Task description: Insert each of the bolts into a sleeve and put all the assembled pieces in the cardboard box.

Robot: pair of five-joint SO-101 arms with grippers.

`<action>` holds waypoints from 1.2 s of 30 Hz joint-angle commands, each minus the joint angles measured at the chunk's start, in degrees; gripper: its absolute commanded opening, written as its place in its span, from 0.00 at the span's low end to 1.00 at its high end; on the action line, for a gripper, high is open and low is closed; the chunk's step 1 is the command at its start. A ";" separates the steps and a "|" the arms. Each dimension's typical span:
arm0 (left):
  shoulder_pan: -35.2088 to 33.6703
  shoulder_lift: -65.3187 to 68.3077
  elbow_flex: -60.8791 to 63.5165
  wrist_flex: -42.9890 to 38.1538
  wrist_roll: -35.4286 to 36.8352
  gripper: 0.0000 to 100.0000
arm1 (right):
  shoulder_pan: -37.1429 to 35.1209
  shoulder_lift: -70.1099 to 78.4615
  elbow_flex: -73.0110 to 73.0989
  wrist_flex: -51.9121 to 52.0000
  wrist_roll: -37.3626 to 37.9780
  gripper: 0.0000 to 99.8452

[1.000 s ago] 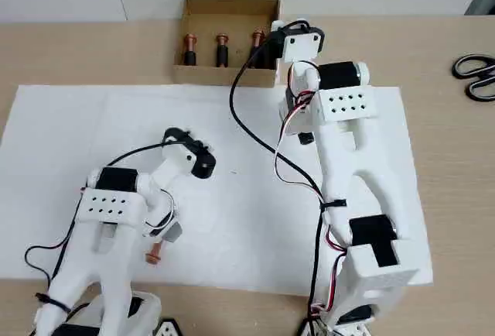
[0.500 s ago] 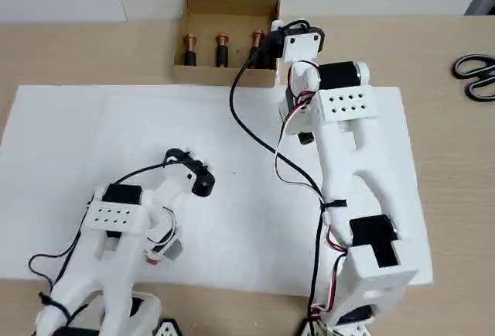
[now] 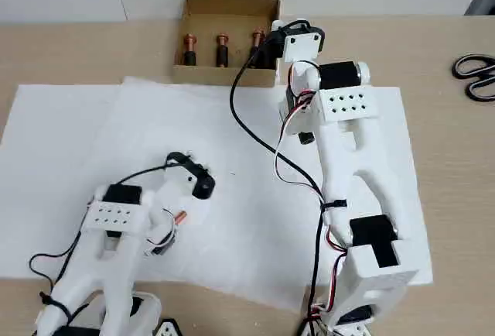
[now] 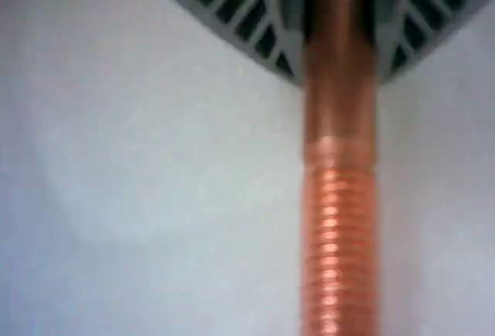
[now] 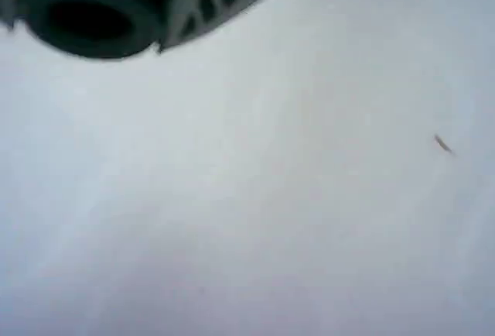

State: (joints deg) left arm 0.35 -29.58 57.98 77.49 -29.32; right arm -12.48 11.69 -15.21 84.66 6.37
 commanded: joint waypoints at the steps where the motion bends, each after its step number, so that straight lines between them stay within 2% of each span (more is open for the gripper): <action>1: -0.26 -0.70 -8.31 5.80 0.00 0.01 | 0.04 -4.09 -3.08 0.13 -0.26 0.00; 5: 0.00 -0.70 -18.42 10.99 -0.44 0.01 | 0.13 -4.09 -3.08 0.13 -0.26 0.00; 8: -0.26 -0.35 -24.48 12.04 -5.54 0.01 | 0.13 -4.09 -3.08 0.13 -0.26 0.00; 12: -0.26 -0.35 -27.38 8.79 -15.56 0.01 | 0.31 -4.09 -3.08 0.31 -0.26 0.00; 14: -0.18 -0.26 -27.21 5.89 -22.95 0.01 | 0.57 -4.09 -3.08 0.48 -0.26 0.00; 19: -0.18 1.41 -26.77 -4.31 -39.74 0.01 | 0.84 -4.09 -3.08 0.75 -0.26 0.00; 23: -0.26 9.85 -25.54 -20.75 -43.43 0.01 | 0.84 -4.09 -3.08 0.66 -0.18 0.00; 25: -0.35 14.59 -27.21 -23.91 -45.54 0.01 | 0.84 -4.09 -3.08 0.66 0.18 0.00; 30: -0.44 25.85 -36.53 -23.82 -45.98 0.08 | 0.84 -4.09 -3.08 0.57 2.99 0.00; 36: -0.44 32.00 -43.56 -18.20 -43.08 0.12 | 0.84 -4.09 -3.08 0.48 2.99 0.00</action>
State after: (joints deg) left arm 0.18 1.80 18.59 57.63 -72.22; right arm -12.22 11.69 -15.21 85.19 8.75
